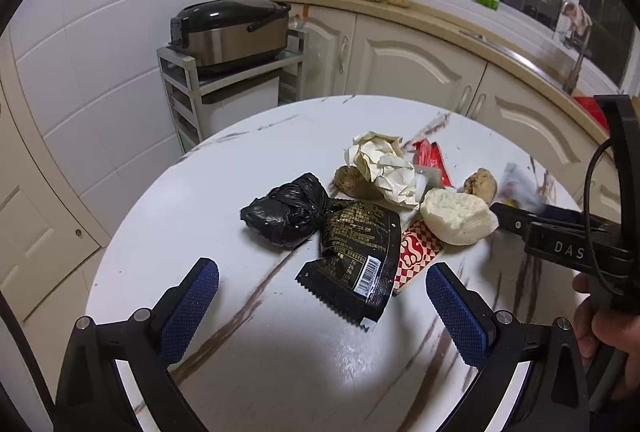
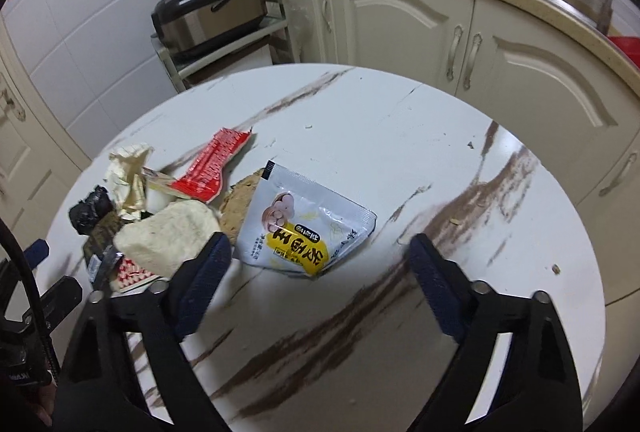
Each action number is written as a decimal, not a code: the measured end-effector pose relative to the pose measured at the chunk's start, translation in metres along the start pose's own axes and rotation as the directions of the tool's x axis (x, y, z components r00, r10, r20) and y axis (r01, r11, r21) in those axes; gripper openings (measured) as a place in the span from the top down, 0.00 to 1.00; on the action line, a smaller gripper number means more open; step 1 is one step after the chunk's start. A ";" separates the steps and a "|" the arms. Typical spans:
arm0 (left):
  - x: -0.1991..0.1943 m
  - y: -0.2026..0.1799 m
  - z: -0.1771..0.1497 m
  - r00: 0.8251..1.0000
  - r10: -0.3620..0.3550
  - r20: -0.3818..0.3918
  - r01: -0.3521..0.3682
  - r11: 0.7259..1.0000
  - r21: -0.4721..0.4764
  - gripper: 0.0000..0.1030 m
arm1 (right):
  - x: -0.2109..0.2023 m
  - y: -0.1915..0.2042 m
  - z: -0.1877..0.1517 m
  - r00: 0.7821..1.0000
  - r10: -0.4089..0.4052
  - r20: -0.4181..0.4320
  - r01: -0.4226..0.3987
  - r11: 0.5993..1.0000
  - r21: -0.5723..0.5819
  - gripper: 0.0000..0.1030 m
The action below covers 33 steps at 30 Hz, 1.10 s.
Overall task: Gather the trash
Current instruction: 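Grasp the white sauce sachet with the right tool while the left tool grasps the black snack wrapper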
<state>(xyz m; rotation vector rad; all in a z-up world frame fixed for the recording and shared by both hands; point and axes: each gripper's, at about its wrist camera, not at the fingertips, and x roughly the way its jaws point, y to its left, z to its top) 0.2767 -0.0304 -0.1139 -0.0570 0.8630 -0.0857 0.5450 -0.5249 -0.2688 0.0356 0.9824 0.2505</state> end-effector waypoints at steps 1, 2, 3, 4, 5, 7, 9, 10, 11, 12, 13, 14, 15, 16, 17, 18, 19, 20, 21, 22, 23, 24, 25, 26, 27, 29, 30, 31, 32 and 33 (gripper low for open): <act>0.007 -0.001 0.004 1.000 0.001 -0.008 -0.001 1.000 0.002 0.01 | 0.003 0.001 0.000 1.000 0.001 -0.008 -0.001 1.000 -0.006 0.27; 0.014 -0.003 0.006 1.000 0.002 -0.012 -0.002 1.000 0.003 0.01 | 0.004 0.003 -0.001 1.000 -0.003 0.002 0.003 1.000 -0.025 0.31; 0.020 -0.003 0.011 1.000 0.004 -0.017 -0.004 1.000 0.001 0.01 | 0.004 0.005 -0.001 1.000 0.004 0.003 -0.004 0.999 -0.035 0.34; 0.025 -0.005 0.012 1.000 0.004 -0.024 -0.004 1.000 0.001 0.01 | 0.003 0.006 -0.002 1.000 0.014 0.011 -0.013 0.999 -0.046 0.46; 0.031 -0.005 0.017 1.000 0.001 -0.029 -0.001 1.000 0.001 0.01 | 0.002 0.006 -0.003 1.000 0.021 0.015 -0.020 0.998 -0.052 0.60; 0.041 -0.006 0.024 0.999 0.002 -0.032 -0.002 1.000 -0.002 0.01 | 0.000 0.005 -0.003 0.999 0.041 0.015 -0.040 0.998 -0.052 0.65; 0.051 -0.007 0.027 0.999 -0.003 -0.049 0.003 1.000 0.001 0.12 | -0.001 0.004 -0.003 0.998 0.063 0.015 -0.063 0.997 -0.053 0.70; 0.056 -0.007 0.029 0.998 -0.012 -0.059 0.012 1.000 0.000 0.21 | -0.002 0.003 -0.003 0.997 0.070 0.017 -0.069 0.996 -0.054 0.73; 0.061 -0.008 0.032 0.998 -0.017 -0.060 0.017 1.000 0.006 0.26 | -0.003 0.003 -0.004 0.997 0.076 0.019 -0.075 0.996 -0.053 0.76; 0.063 -0.008 0.034 0.998 -0.031 -0.055 0.031 0.999 0.010 0.38 | -0.004 0.001 -0.004 0.997 0.080 0.018 -0.079 0.996 -0.052 0.77; 0.064 -0.008 0.031 0.998 -0.044 -0.048 0.045 0.999 0.014 0.42 | -0.006 0.001 -0.005 0.996 0.088 0.021 -0.087 0.995 -0.050 0.84; 0.065 -0.008 0.031 0.997 -0.057 -0.044 0.058 0.998 0.016 0.50 | -0.008 0.000 -0.005 0.996 0.092 0.022 -0.091 0.995 -0.045 0.84; 0.066 -0.007 0.033 0.996 -0.071 -0.044 0.072 0.997 0.010 0.54 | -0.010 -0.001 -0.007 0.996 0.090 0.023 -0.089 0.995 -0.046 0.85; 0.068 -0.005 0.033 0.995 -0.086 -0.043 0.086 0.996 -0.001 0.57 | -0.011 -0.001 -0.008 0.995 0.093 0.023 -0.091 0.995 -0.045 0.85; 0.068 -0.004 0.032 0.995 -0.094 -0.042 0.094 0.996 -0.005 0.61 | -0.011 -0.002 -0.009 0.995 0.095 0.021 -0.094 0.995 -0.042 0.86; 0.070 -0.002 0.034 0.994 -0.104 -0.042 0.104 0.995 -0.010 0.68 | -0.011 -0.003 -0.010 0.995 0.095 0.019 -0.094 0.995 -0.040 0.86; 0.072 0.000 0.036 0.992 -0.116 -0.041 0.116 0.993 -0.016 0.70 | -0.013 -0.006 -0.012 0.995 0.098 0.020 -0.098 0.995 -0.031 0.86; 0.071 0.003 0.033 0.992 -0.123 -0.040 0.123 0.992 -0.020 0.72 | -0.014 -0.008 -0.014 0.994 0.103 0.021 -0.102 0.994 -0.025 0.86; 0.071 0.005 0.033 0.991 -0.127 -0.039 0.126 0.992 -0.022 0.74 | -0.016 -0.009 -0.015 0.994 0.105 0.022 -0.105 0.994 -0.021 0.86; 0.069 0.007 0.029 0.991 -0.131 -0.037 0.131 0.991 -0.022 0.74 | -0.019 -0.011 -0.017 0.994 0.110 0.025 -0.109 0.994 -0.016 0.86; 0.067 0.009 0.027 0.990 -0.137 -0.034 0.136 0.990 -0.022 0.76 | -0.021 -0.013 -0.019 0.993 0.113 0.027 -0.112 0.994 -0.013 0.87; 0.065 0.011 0.026 0.990 -0.139 -0.031 0.139 0.990 -0.020 0.77 | -0.023 -0.014 -0.021 0.993 0.117 0.029 -0.117 0.993 -0.008 0.86; 0.062 0.013 0.024 0.990 -0.141 -0.027 0.140 0.990 -0.019 0.77 | -0.026 -0.017 -0.023 0.992 0.123 0.032 -0.123 0.992 0.000 0.86; 0.053 0.018 0.012 0.989 -0.143 -0.022 0.143 0.990 -0.020 0.78 | -0.029 -0.018 -0.024 0.991 0.127 0.034 -0.127 0.992 0.004 0.86; 0.048 0.021 0.008 0.989 -0.145 -0.016 0.144 0.989 -0.021 0.78 | -0.032 -0.020 -0.026 0.991 0.132 0.038 -0.132 0.991 0.011 0.87; 0.038 0.022 0.000 0.990 -0.139 -0.001 0.139 0.990 -0.014 0.78 | -0.039 -0.023 -0.031 0.989 0.143 0.044 -0.144 0.989 0.021 0.86; 0.033 0.023 -0.003 0.990 -0.137 0.006 0.138 0.990 -0.008 0.78 | -0.042 -0.025 -0.033 0.988 0.147 0.046 -0.149 0.989 0.026 0.87; 0.028 0.023 -0.005 0.990 -0.139 0.014 0.139 0.990 -0.002 0.78 | -0.045 -0.026 -0.036 0.987 0.152 0.050 -0.154 0.988 0.031 0.87; 0.023 0.022 -0.010 0.990 -0.137 0.023 0.137 0.991 0.003 0.79 | -0.049 -0.028 -0.039 0.986 0.156 0.054 -0.158 0.987 0.036 0.86; 0.019 0.023 -0.011 0.990 -0.135 0.031 0.135 0.991 0.007 0.79 | -0.052 -0.029 -0.042 0.986 0.157 0.058 -0.159 0.986 0.039 0.86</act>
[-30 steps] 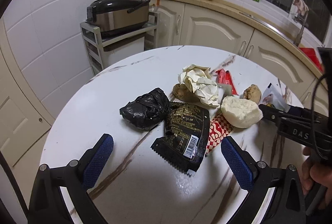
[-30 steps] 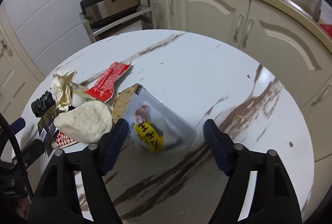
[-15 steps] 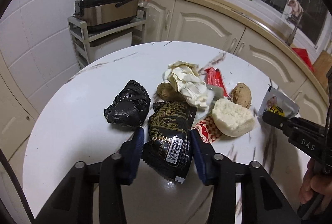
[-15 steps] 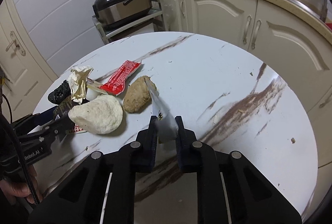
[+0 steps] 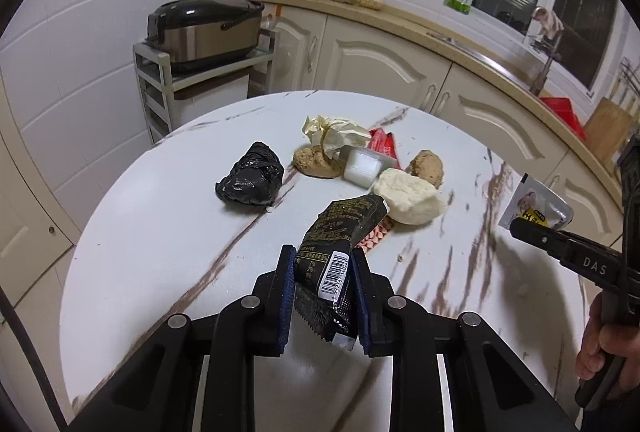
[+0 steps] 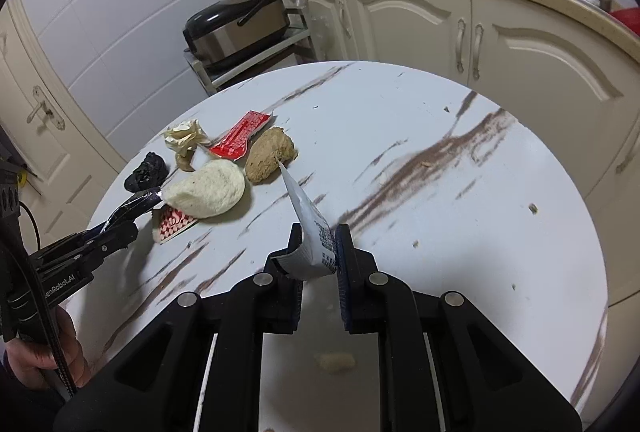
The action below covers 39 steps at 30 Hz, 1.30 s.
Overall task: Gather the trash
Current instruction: 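Grasp the white sauce sachet with the right tool while the left tool grasps the black snack wrapper, then carry the sachet and black wrapper over the blue bin and open both tools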
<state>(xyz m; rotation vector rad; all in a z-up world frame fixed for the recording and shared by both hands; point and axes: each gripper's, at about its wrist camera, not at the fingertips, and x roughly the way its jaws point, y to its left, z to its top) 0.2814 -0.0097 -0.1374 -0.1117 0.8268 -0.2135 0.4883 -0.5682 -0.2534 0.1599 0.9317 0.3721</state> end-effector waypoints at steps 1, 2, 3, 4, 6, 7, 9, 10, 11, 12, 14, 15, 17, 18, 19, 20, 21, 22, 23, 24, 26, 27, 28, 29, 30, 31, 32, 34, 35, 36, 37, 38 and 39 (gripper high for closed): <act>-0.004 0.000 -0.002 1.000 0.001 0.009 -0.001 1.000 0.003 0.79 | -0.004 0.000 -0.003 1.000 0.002 0.003 -0.002 1.000 0.003 0.86; -0.008 -0.002 -0.005 1.000 0.001 0.017 -0.001 1.000 0.004 0.79 | -0.008 -0.001 -0.006 1.000 0.005 0.008 -0.005 1.000 0.007 0.87; -0.011 -0.002 -0.006 1.000 -0.001 0.025 0.001 1.000 0.005 0.79 | -0.013 -0.002 -0.008 1.000 0.007 0.014 -0.007 1.000 0.009 0.86; -0.015 -0.004 -0.007 1.000 -0.004 0.031 0.003 1.000 0.006 0.79 | -0.017 -0.002 -0.010 1.000 0.008 0.017 -0.008 1.000 0.009 0.86; -0.027 -0.007 -0.013 0.999 -0.010 0.051 0.010 1.000 0.012 0.79 | -0.027 0.000 -0.014 0.999 0.009 0.031 -0.009 1.000 0.007 0.87; -0.032 -0.010 -0.014 0.998 -0.016 0.062 0.015 1.000 0.018 0.79 | -0.032 0.000 -0.016 0.999 0.009 0.038 -0.009 1.000 0.008 0.87; -0.045 -0.021 -0.025 0.997 -0.026 0.079 0.023 0.999 0.032 0.79 | -0.043 -0.001 -0.019 0.999 0.010 0.054 -0.010 1.000 0.008 0.87; -0.051 -0.026 -0.026 0.996 -0.033 0.088 0.029 0.999 0.042 0.79 | -0.050 -0.002 -0.022 0.998 0.008 0.065 -0.009 1.000 0.009 0.87; -0.060 -0.030 -0.032 0.995 -0.042 0.095 0.037 0.998 0.051 0.79 | -0.055 -0.003 -0.023 0.997 0.009 0.072 -0.009 1.000 0.011 0.87; -0.065 -0.035 -0.034 0.994 -0.049 0.101 0.043 0.997 0.061 0.79 | -0.059 -0.003 -0.025 0.997 0.009 0.079 -0.010 1.000 0.013 0.87; -0.077 -0.048 -0.041 0.992 -0.066 0.112 0.058 0.995 0.078 0.79 | -0.071 -0.006 -0.029 0.995 0.006 0.099 -0.008 1.000 0.018 0.87; -0.082 -0.053 -0.043 0.990 -0.075 0.115 0.065 0.994 0.086 0.79 | -0.076 -0.006 -0.030 0.994 0.003 0.105 -0.005 1.000 0.019 0.87; -0.092 -0.066 -0.048 0.988 -0.095 0.122 0.082 0.991 0.106 0.79 | -0.090 -0.009 -0.035 0.992 -0.001 0.125 -0.002 1.000 0.025 0.86; -0.096 -0.073 -0.049 0.987 -0.104 0.124 0.090 0.989 0.116 0.79 | -0.096 -0.010 -0.037 0.991 -0.005 0.134 0.001 1.000 0.027 0.87; -0.099 -0.080 -0.050 0.986 -0.113 0.125 0.098 0.987 0.125 0.79 | -0.100 -0.012 -0.038 0.990 -0.007 0.140 0.003 1.000 0.029 0.87; -0.104 -0.087 -0.053 0.984 -0.127 0.127 0.109 0.985 0.137 0.79 | -0.108 -0.014 -0.041 0.988 -0.011 0.151 0.006 0.999 0.033 0.86; -0.107 -0.095 -0.055 0.982 -0.139 0.128 0.119 0.982 0.149 0.79 | -0.116 -0.017 -0.044 0.986 -0.016 0.163 0.010 0.999 0.038 0.86; -0.110 -0.102 -0.057 0.980 -0.150 0.128 0.128 0.979 0.161 0.79 | -0.121 -0.019 -0.045 0.985 -0.020 0.170 0.013 0.999 0.042 0.86; -0.114 -0.113 -0.059 0.978 -0.167 0.127 0.143 0.974 0.178 0.79 | -0.130 -0.023 -0.049 0.983 -0.027 0.182 0.018 0.999 0.050 0.86; -0.117 -0.121 -0.061 0.976 -0.179 0.126 0.153 0.969 0.191 0.79 | -0.139 -0.028 -0.053 0.980 -0.034 0.194 0.023 0.998 0.059 0.86; -0.122 -0.141 -0.066 0.971 -0.205 0.120 0.174 0.959 0.223 0.79 | -0.154 -0.039 -0.061 0.976 -0.050 0.213 0.034 0.996 0.078 0.87; -0.124 -0.150 -0.069 0.969 -0.218 0.116 0.186 0.954 0.237 0.79 | -0.161 -0.045 -0.065 0.973 -0.060 0.222 0.041 0.995 0.089 0.87; -0.127 -0.162 -0.072 0.966 -0.233 0.111 0.199 0.947 0.253 0.79 | -0.166 -0.049 -0.067 0.972 -0.066 0.228 0.044 0.994 0.097 0.86; -0.127 -0.172 -0.071 0.964 -0.246 0.106 0.210 0.940 0.267 0.79 | -0.175 -0.057 -0.072 0.968 -0.077 0.238 0.052 0.993 0.111 0.86; -0.129 -0.182 -0.074 0.961 -0.258 0.102 0.221 0.934 0.281 0.79 | -0.182 -0.062 -0.076 0.966 -0.087 0.245 0.058 0.991 0.121 0.86; -0.129 -0.194 -0.076 0.958 -0.271 0.096 0.233 0.927 0.294 0.79 | -0.192 -0.070 -0.082 0.962 -0.103 0.255 0.070 0.988 0.136 0.86; -0.128 -0.205 -0.077 0.955 -0.283 0.087 0.245 0.919 0.308 0.79 | -0.199 -0.076 -0.086 0.959 -0.112 0.261 0.076 0.986 0.145 0.86; -0.128 -0.227 -0.083 0.948 -0.310 0.067 0.271 0.902 0.335 0.79 | -0.215 -0.090 -0.094 0.952 -0.136 0.275 0.091 0.981 0.169 0.86; -0.125 -0.239 -0.081 0.946 -0.318 0.061 0.279 0.897 0.344 0.79 | -0.224 -0.098 -0.100 0.947 -0.152 0.282 0.102 0.977 0.185 0.86; -0.122 -0.253 -0.081 0.942 -0.331 0.051 0.292 0.887 0.357 0.79 | -0.232 -0.106 -0.106 0.942 -0.169 0.288 0.113 0.973 0.201 0.86; -0.119 -0.264 -0.082 0.939 -0.341 0.041 0.303 0.879 0.368 0.79 | -0.238 -0.112 -0.109 0.940 -0.179 0.292 0.119 0.970 0.211 0.86; -0.113 -0.283 -0.083 0.935 -0.353 0.026 0.317 0.868 0.382 0.79 | -0.247 -0.121 -0.117 0.934 -0.199 0.296 0.132 0.964 0.231 0.86; -0.111 -0.294 -0.085 0.932 -0.363 0.015 0.329 0.859 0.393 0.79 | -0.253 -0.128 -0.121 0.931 -0.211 0.298 0.140 0.960 0.242 0.86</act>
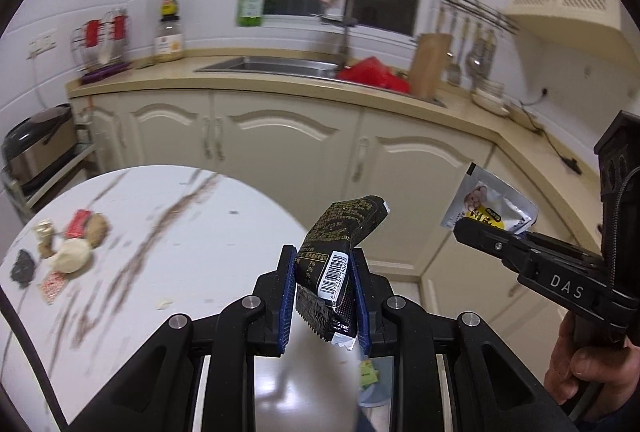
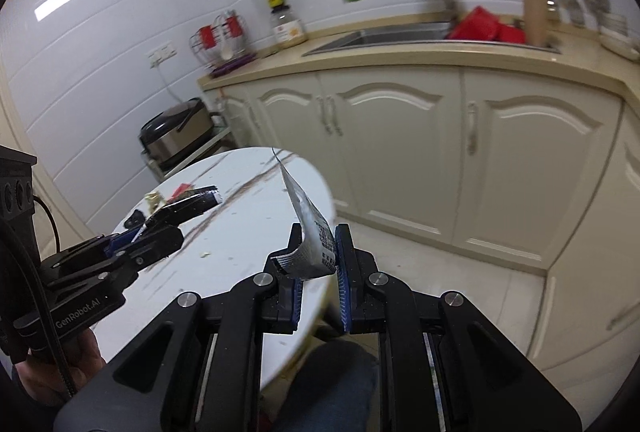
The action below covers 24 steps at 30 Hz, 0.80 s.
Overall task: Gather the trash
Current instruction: 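Carry the sachet and black wrapper over the blue bin and open both tools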
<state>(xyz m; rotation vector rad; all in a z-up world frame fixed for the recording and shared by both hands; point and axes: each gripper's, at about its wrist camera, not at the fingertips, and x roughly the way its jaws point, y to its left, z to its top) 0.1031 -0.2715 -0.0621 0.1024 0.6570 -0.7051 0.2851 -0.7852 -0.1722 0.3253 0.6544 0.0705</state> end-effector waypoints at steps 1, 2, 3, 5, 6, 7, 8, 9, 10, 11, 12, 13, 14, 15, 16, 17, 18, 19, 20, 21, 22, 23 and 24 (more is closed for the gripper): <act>0.009 -0.007 0.003 1.000 -0.012 -0.007 0.012 1.000 0.009 0.79 | -0.007 -0.012 -0.002 1.000 -0.018 0.005 0.018 1.000 0.014 0.86; 0.020 -0.018 0.003 0.999 -0.031 -0.019 0.031 0.999 0.023 0.79 | -0.011 -0.020 -0.004 1.000 -0.030 0.007 0.030 0.999 0.025 0.86; 0.027 -0.024 0.004 0.999 -0.044 -0.029 0.045 0.998 0.034 0.79 | -0.014 -0.029 -0.007 0.999 -0.042 0.007 0.042 0.998 0.037 0.86; 0.047 -0.038 0.004 0.996 -0.070 -0.056 0.073 0.996 0.053 0.79 | -0.021 -0.051 -0.015 0.997 -0.074 0.002 0.074 0.995 0.068 0.86; 0.055 -0.043 0.004 0.994 -0.079 -0.069 0.083 0.995 0.059 0.79 | -0.023 -0.064 -0.020 0.996 -0.089 -0.006 0.089 0.992 0.087 0.86; 0.065 -0.050 0.001 0.992 -0.089 -0.086 0.095 0.993 0.066 0.79 | -0.022 -0.071 -0.022 0.995 -0.096 -0.012 0.097 0.991 0.096 0.86; 0.074 -0.054 0.002 0.991 -0.095 -0.098 0.102 0.992 0.071 0.79 | -0.021 -0.083 -0.027 0.994 -0.110 -0.024 0.112 0.987 0.112 0.86; 0.084 -0.057 0.001 0.988 -0.102 -0.113 0.111 0.991 0.078 0.79 | -0.020 -0.091 -0.032 0.992 -0.120 -0.034 0.123 0.985 0.123 0.86; 0.094 -0.060 0.000 0.986 -0.108 -0.129 0.119 0.990 0.082 0.79 | -0.017 -0.099 -0.036 0.990 -0.129 -0.047 0.135 0.982 0.135 0.86; 0.106 -0.063 -0.001 0.982 -0.116 -0.150 0.130 0.988 0.082 0.79 | -0.015 -0.109 -0.042 0.989 -0.137 -0.061 0.145 0.978 0.149 0.86; 0.116 -0.064 -0.003 0.979 -0.121 -0.167 0.136 0.987 0.082 0.79 | -0.013 -0.116 -0.047 0.987 -0.142 -0.072 0.152 0.975 0.159 0.86; 0.129 -0.069 -0.002 0.975 -0.122 -0.183 0.139 0.987 0.082 0.79 | -0.009 -0.125 -0.052 0.985 -0.148 -0.086 0.161 0.972 0.171 0.86; 0.142 -0.070 -0.005 0.971 -0.123 -0.206 0.142 0.986 0.084 0.79 | -0.003 -0.135 -0.058 0.982 -0.154 -0.106 0.171 0.967 0.186 0.86; 0.152 -0.071 -0.005 0.967 -0.122 -0.223 0.144 0.986 0.083 0.79 | 0.000 -0.141 -0.062 0.981 -0.157 -0.116 0.177 0.965 0.193 0.86; 0.165 -0.072 -0.004 0.963 -0.122 -0.242 0.146 0.986 0.083 0.79 | 0.006 -0.149 -0.069 0.978 -0.161 -0.135 0.186 0.962 0.202 0.86; 0.179 -0.076 -0.006 0.958 -0.119 -0.262 0.146 0.986 0.085 0.79 | 0.014 -0.158 -0.076 0.974 -0.163 -0.157 0.195 0.957 0.214 0.86; 0.190 -0.077 -0.007 0.953 -0.117 -0.279 0.146 0.985 0.087 0.79 | 0.019 -0.163 -0.081 0.972 -0.162 -0.169 0.198 0.955 0.222 0.86; 0.204 -0.078 -0.009 0.945 -0.113 -0.306 0.146 0.985 0.089 0.79 | 0.028 -0.174 -0.091 0.967 -0.161 -0.196 0.206 0.949 0.238 0.86; 0.218 -0.080 -0.011 0.937 -0.113 -0.330 0.150 0.985 0.087 0.79 | 0.037 -0.181 -0.098 0.962 -0.161 -0.219 0.215 0.945 0.248 0.86; 0.231 -0.080 -0.014 0.928 -0.116 -0.354 0.154 0.985 0.080 0.79 | 0.047 -0.188 -0.105 0.957 -0.157 -0.242 0.220 0.940 0.260 0.86; 0.244 -0.085 -0.014 0.922 -0.116 -0.369 0.155 0.985 0.077 0.79 | 0.057 -0.196 -0.113 0.952 -0.152 -0.267 0.226 0.935 0.274 0.86; 0.259 -0.087 -0.017 0.912 -0.116 -0.393 0.158 0.985 0.076 0.79 | 0.065 -0.202 -0.120 0.946 -0.148 -0.287 0.232 0.930 0.284 0.86; 0.270 -0.088 -0.019 0.905 -0.117 -0.410 0.161 0.984 0.074 0.79 | 0.076 -0.211 -0.130 0.940 -0.139 -0.312 0.237 0.924 0.300 0.86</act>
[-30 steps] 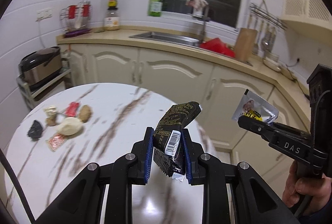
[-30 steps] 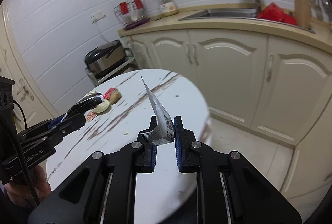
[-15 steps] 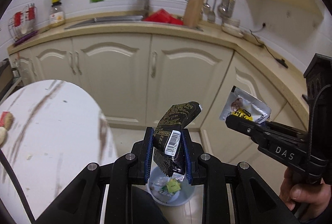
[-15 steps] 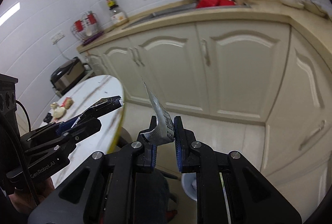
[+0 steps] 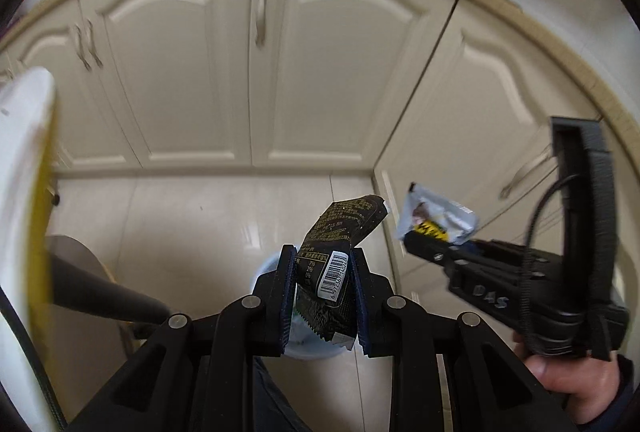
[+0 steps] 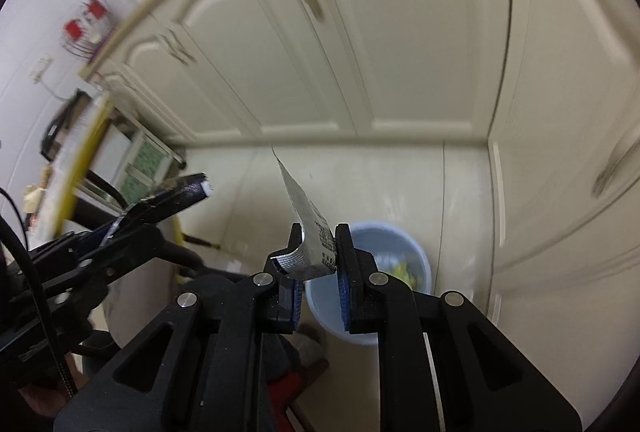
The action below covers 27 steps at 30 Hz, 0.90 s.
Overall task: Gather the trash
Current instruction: 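Carry the sachet and black wrapper over the blue bin and open both tools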
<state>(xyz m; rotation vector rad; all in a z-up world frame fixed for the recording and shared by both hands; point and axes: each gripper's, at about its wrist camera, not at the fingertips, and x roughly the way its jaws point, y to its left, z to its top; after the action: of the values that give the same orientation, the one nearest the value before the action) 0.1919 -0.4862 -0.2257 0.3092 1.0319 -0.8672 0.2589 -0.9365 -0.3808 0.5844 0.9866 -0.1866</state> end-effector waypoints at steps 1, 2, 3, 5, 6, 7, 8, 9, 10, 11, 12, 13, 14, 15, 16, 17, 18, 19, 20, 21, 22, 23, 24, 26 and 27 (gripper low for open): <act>0.011 0.001 0.004 1.000 -0.004 -0.018 0.004 1.000 0.000 0.79 | 0.009 -0.005 -0.002 1.000 0.000 -0.017 0.000 1.000 0.011 0.86; 0.023 0.002 0.007 0.999 -0.007 -0.039 0.007 1.000 0.000 0.79 | 0.023 -0.012 -0.006 0.999 -0.001 -0.046 0.002 1.000 0.029 0.86; 0.036 0.003 0.011 0.998 -0.009 -0.059 0.009 1.000 0.001 0.79 | 0.032 -0.016 -0.009 0.998 -0.002 -0.064 0.005 0.999 0.040 0.86; 0.056 0.004 0.015 0.996 -0.012 -0.089 0.012 1.000 -0.001 0.79 | 0.053 -0.027 -0.015 0.994 0.002 -0.106 0.005 0.998 0.064 0.86; 0.066 0.005 0.018 0.994 -0.014 -0.106 0.014 1.000 -0.004 0.79 | 0.058 -0.030 -0.018 0.993 0.002 -0.116 0.006 0.998 0.070 0.86; 0.074 0.006 0.021 0.993 -0.016 -0.119 0.015 1.000 -0.005 0.78 | 0.065 -0.034 -0.020 0.991 0.001 -0.131 0.010 0.997 0.076 0.86; 0.083 0.006 0.024 0.991 -0.014 -0.133 0.013 1.000 -0.009 0.77 | 0.073 -0.038 -0.022 0.989 0.000 -0.147 0.012 0.996 0.084 0.86; 0.091 0.007 0.027 0.990 -0.010 -0.144 0.009 1.000 -0.011 0.75 | 0.076 -0.040 -0.023 0.988 0.001 -0.153 0.013 0.996 0.087 0.86; 0.097 0.007 0.029 0.989 -0.007 -0.150 0.005 1.000 -0.012 0.74 | 0.081 -0.042 -0.024 0.987 0.001 -0.163 0.014 0.996 0.091 0.85; 0.103 0.006 0.033 0.988 -0.005 -0.157 0.003 1.000 -0.013 0.72 | 0.085 -0.045 -0.025 0.986 0.000 -0.168 0.016 0.995 0.094 0.84; 0.108 0.006 0.035 0.987 -0.001 -0.162 -0.001 1.000 -0.013 0.70 | 0.088 -0.047 -0.025 0.985 -0.002 -0.173 0.019 0.995 0.098 0.84; 0.111 0.006 0.037 0.986 0.004 -0.164 -0.006 1.000 -0.011 0.69 | 0.091 -0.049 -0.025 0.984 -0.002 -0.180 0.020 0.994 0.103 0.84; 0.117 0.005 0.040 0.986 0.012 -0.166 -0.013 1.000 -0.006 0.68 | 0.093 -0.050 -0.026 0.983 -0.003 -0.183 0.022 0.994 0.106 0.83; 0.120 0.004 0.043 0.986 0.014 -0.168 -0.016 1.000 -0.005 0.61 | 0.096 -0.051 -0.024 0.982 -0.003 -0.186 0.023 0.994 0.107 0.82; 0.122 0.004 0.044 0.986 0.021 -0.168 -0.022 1.000 -0.006 0.56 | 0.098 -0.052 -0.025 0.982 -0.005 -0.190 0.026 0.994 0.108 0.76; 0.121 0.003 0.043 0.986 0.032 -0.162 -0.034 0.999 -0.010 0.44 | 0.099 -0.053 -0.024 0.982 -0.008 -0.191 0.029 0.993 0.111 0.65; 0.121 0.002 0.043 0.987 0.041 -0.153 -0.043 0.999 -0.012 0.38 | 0.100 -0.053 -0.024 0.982 -0.009 -0.190 0.031 0.993 0.114 0.58; 0.121 0.002 0.044 0.988 0.049 -0.147 -0.051 0.999 -0.013 0.36 | 0.099 -0.055 -0.025 0.983 -0.011 -0.185 0.034 0.992 0.122 0.46; 0.120 0.002 0.038 0.988 0.058 -0.144 -0.060 0.998 -0.011 0.33 | 0.100 -0.056 -0.025 0.983 -0.012 -0.184 0.036 0.991 0.129 0.35; 0.119 0.000 0.037 0.985 0.036 -0.169 -0.035 0.999 0.009 0.29 | 0.100 -0.058 -0.025 0.983 -0.008 -0.182 0.034 0.990 0.138 0.29; 0.117 -0.002 0.037 0.986 0.046 -0.162 -0.044 0.999 0.012 0.27 | 0.098 -0.059 -0.026 0.984 -0.008 -0.178 0.035 0.988 0.148 0.15; 0.115 -0.004 0.035 0.987 0.056 -0.153 -0.054 0.998 0.017 0.25 | 0.097 -0.061 -0.026 0.985 -0.019 -0.172 0.045 0.987 0.154 0.07; 0.113 -0.008 0.035 0.987 0.067 -0.145 -0.064 0.998 0.024 0.24 | 0.094 -0.061 -0.026 0.986 -0.037 -0.164 0.063 0.986 0.155 0.04; 0.106 -0.014 0.031 0.988 0.086 -0.125 -0.082 0.996 0.040 0.22 | 0.086 -0.061 -0.025 0.987 -0.078 -0.144 0.100 0.983 0.156 0.00; 0.103 -0.019 0.031 0.989 0.094 -0.114 -0.089 0.995 0.049 0.21 | 0.082 -0.061 -0.024 0.987 -0.091 -0.136 0.112 0.981 0.157 0.00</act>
<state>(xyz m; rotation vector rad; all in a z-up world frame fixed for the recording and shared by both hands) 0.2208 -0.5664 -0.2944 0.4448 1.0994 -0.7972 0.2622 -0.9656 -0.4817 0.7034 1.1338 -0.3267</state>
